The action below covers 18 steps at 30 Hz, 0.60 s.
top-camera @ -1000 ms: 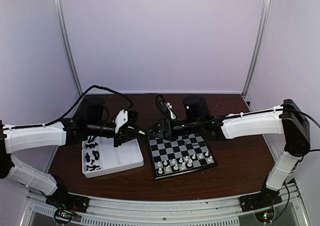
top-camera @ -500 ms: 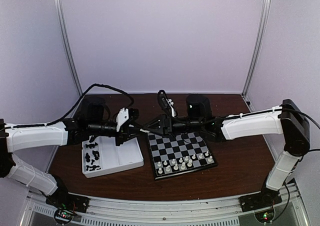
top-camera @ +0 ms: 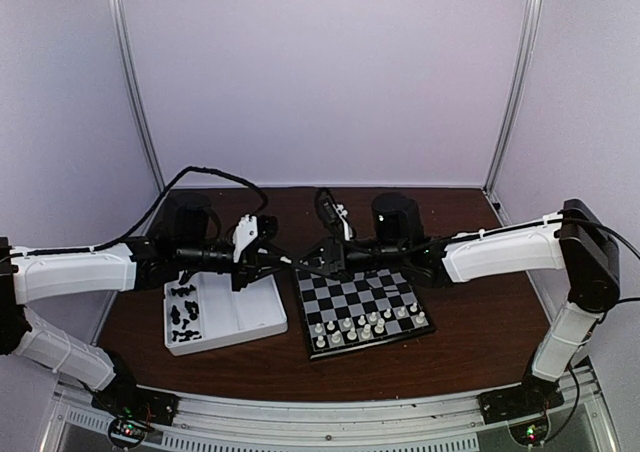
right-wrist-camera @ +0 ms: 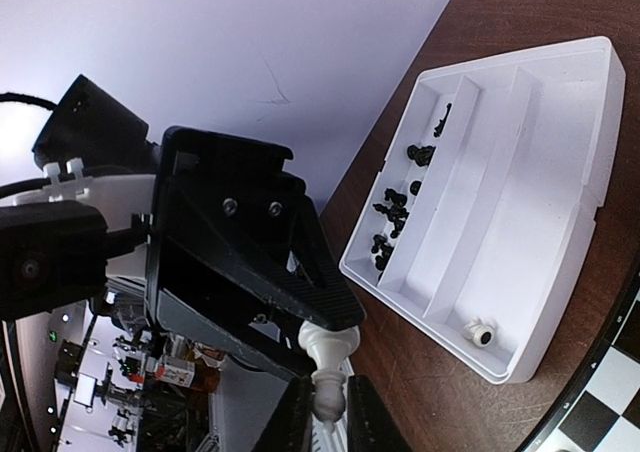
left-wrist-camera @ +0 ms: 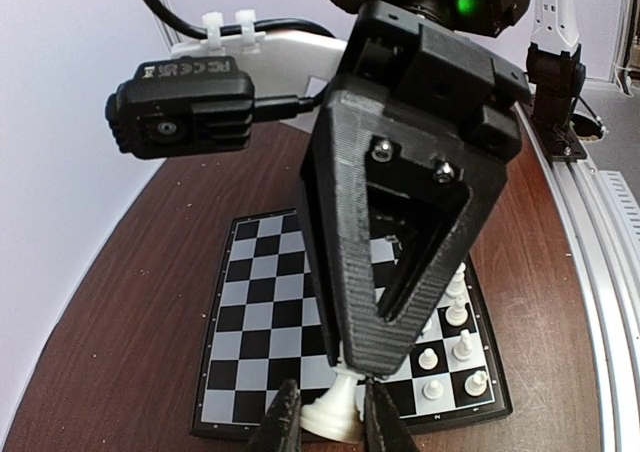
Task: Set up the chess pieces on the board
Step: Adjust the chess piece.
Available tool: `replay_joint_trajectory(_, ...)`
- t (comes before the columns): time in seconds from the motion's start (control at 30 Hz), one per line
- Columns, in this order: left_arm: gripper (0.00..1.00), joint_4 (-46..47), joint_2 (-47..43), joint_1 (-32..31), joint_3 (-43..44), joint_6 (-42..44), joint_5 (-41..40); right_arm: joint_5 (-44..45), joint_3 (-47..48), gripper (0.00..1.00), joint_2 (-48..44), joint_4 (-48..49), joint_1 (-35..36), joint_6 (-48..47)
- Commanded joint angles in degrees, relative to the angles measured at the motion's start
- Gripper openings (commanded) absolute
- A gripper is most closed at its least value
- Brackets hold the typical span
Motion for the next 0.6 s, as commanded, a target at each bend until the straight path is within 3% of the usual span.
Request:
replay_joint_trajectory(0.0,0.11,2.96,0.25,-0.23,-0.12,-0.67,0.23,-0.16,-0.08,0.09,-0.38,1.55,-0.35,0.05)
replay_joint_trajectory(0.13,0.2,3.11,0.17,-0.21,-0.1,-0.81,0.28,-0.29,0.1,0.07,-1.06,0.86,-0.52,-0.3)
replay_joint_trajectory(0.27,0.41,3.61,-0.3,-0.23,-0.79,-1.4,0.05,1.05,0.26,0.07,-2.78,-4.55,-1.17,-2.67)
replay_joint_trajectory(0.57,0.7,3.89,-7.23,-0.23,-4.56,-8.38,-6.28,12.99,2.04,0.07,-13.38,-35.89,-3.55,-18.78)
